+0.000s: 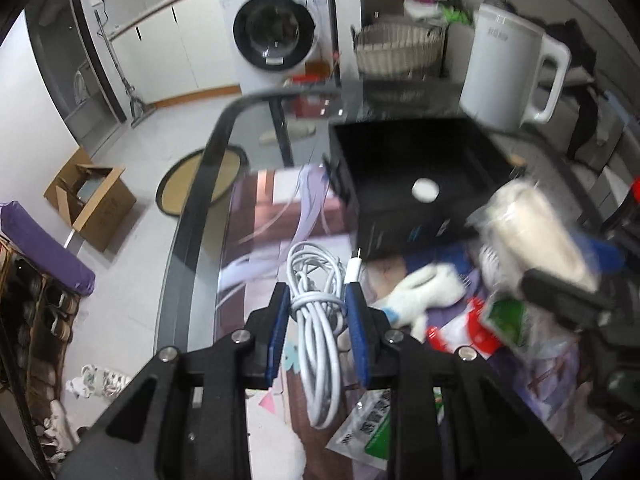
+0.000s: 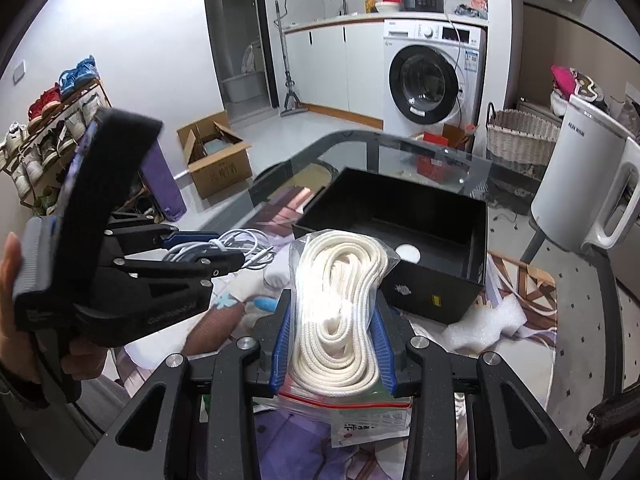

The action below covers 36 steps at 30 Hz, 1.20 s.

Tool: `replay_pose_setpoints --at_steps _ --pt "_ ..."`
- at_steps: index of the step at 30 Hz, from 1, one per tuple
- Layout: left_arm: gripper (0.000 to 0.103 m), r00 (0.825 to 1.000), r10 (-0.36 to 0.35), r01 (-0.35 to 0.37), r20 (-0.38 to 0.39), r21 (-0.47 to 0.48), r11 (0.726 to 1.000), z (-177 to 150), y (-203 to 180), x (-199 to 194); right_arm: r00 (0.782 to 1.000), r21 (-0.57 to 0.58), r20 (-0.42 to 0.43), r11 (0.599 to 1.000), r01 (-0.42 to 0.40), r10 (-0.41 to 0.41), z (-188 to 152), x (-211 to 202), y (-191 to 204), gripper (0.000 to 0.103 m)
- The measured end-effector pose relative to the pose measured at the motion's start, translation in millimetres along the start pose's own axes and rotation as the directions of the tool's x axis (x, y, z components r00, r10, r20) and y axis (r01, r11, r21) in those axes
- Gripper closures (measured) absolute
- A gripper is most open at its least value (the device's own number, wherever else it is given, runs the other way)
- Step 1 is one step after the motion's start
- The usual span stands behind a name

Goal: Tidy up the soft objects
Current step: 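Lift the cable with the left tool while the right tool lifts the rope bag over the black box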

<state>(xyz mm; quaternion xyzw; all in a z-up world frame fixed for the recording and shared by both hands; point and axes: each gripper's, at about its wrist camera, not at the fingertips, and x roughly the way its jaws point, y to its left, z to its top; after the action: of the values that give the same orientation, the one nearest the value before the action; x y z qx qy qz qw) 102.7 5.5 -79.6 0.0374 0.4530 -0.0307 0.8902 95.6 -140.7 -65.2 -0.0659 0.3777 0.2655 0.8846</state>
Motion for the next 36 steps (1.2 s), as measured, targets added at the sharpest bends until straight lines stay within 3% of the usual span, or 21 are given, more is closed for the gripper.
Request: replay_pose_setpoints --at_steps 4,6,9,13,17,20,23,30,33,36 --pt "0.077 0.994 0.004 -0.002 0.113 -0.016 1.0 4.0 0.3 -28.9 0.999 -0.009 0.037 1.0 0.0 0.001 1.2 -6.9 4.8 0.067" --pt "0.077 0.983 0.023 -0.021 0.184 -0.013 1.0 4.7 -0.5 -45.6 0.997 -0.012 0.078 1.0 -0.005 0.006 2.3 -14.3 6.7 0.067" --pt "0.077 0.952 0.034 -0.032 0.304 -0.011 0.999 3.0 -1.9 -73.7 0.988 -0.028 0.154 0.999 0.016 -0.011 5.5 -28.5 11.5 0.067" --pt "0.077 0.894 0.061 -0.053 0.443 -0.03 0.998 -2.2 -3.7 -109.0 0.964 -0.04 0.265 0.999 0.01 0.001 8.5 -50.2 16.0 0.067" --pt "0.077 0.814 0.084 -0.081 0.575 -0.03 0.996 -9.0 -8.6 -140.2 0.915 -0.043 0.402 0.997 0.069 -0.046 8.0 -78.0 21.7 0.067" --pt "0.077 0.766 0.072 -0.066 0.638 -0.034 0.997 -15.1 -6.8 -160.5 0.884 -0.008 0.46 0.995 0.095 -0.08 6.1 -92.2 18.7 0.067" --pt "0.077 0.738 0.07 -0.054 0.672 -0.044 0.998 -18.6 -4.6 -173.5 0.855 0.027 0.507 0.994 0.105 -0.104 4.5 -105.1 13.3 0.067" --pt "0.077 0.736 0.045 -0.023 0.675 -0.041 0.999 -13.0 -4.8 -171.5 0.827 0.006 0.548 0.989 0.147 -0.126 1.3 -119.9 18.3 0.067" --pt "0.077 0.723 0.044 -0.041 0.69 -0.022 0.999 -6.0 -8.3 -164.3 0.83 0.012 0.544 0.989 0.144 -0.128 5.1 -118.0 19.7 0.067" --pt "0.077 0.727 0.043 -0.039 0.685 -0.021 0.999 4.6 -13.4 -154.5 0.831 0.024 0.54 0.989 0.144 -0.134 10.5 -114.4 18.3 0.067"
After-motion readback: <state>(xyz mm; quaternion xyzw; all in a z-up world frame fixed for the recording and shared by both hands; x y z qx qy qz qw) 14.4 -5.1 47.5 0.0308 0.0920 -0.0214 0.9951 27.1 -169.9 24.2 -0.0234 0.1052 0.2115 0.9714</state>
